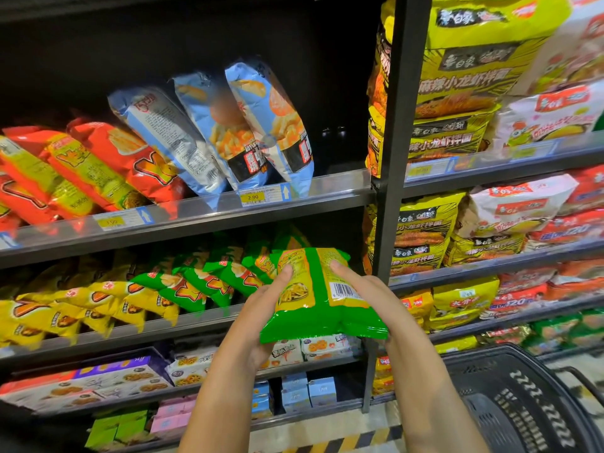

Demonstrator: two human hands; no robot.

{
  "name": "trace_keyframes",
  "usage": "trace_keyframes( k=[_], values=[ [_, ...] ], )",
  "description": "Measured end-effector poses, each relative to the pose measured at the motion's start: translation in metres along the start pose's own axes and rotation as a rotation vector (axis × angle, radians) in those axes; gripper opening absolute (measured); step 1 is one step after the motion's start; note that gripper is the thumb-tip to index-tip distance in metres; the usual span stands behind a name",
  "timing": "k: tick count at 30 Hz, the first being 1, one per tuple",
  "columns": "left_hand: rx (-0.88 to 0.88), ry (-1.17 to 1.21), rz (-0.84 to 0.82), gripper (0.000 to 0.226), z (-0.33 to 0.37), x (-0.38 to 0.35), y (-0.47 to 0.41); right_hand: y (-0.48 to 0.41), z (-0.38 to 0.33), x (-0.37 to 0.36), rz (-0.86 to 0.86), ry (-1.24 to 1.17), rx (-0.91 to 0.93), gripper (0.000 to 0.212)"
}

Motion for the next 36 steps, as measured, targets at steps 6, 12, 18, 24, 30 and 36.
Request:
trace_keyframes(
  k=[6,12,18,24,30,36],
  values=[
    [-0.133,-0.062,0.027,0.032,0.007,-0.002,0.005,0.006,0.009,-0.026,-0.129,-0.478,-0.064,0.044],
    [-0.349,-0.253,0.334,0.042,0.017,0.025,0.006,-0.005,0.014,-0.019,0.031,-0.393,0.124,0.036],
    [-0.299,-0.255,0.160,0.039,0.017,-0.004,0.008,-0.006,0.004,-0.033,0.151,-0.136,0.282,0.043],
    [-0.279,-0.244,0.102,0.052,0.013,-0.005,0.011,-0.001,-0.002,-0.043,0.001,-0.024,0.267,0.047],
    [-0.238,0.004,0.194,0.062,0.007,0.016,0.008,0.001,-0.008,-0.030,0.056,-0.034,0.372,0.026],
    [-0.171,0.155,0.067,0.044,-0.001,0.015,0.008,-0.004,0.001,-0.023,-0.004,-0.175,0.245,0.070]
  ],
)
Point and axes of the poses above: each hand's wrist, its own y-axis away from the middle knuckle, its own x-axis out of the back of the hand, z = x × y, the point moved 7 cm from there along -y, towards the middle knuckle, and after that the axes turned 4 degrees about -y, right-handed, at the moved point
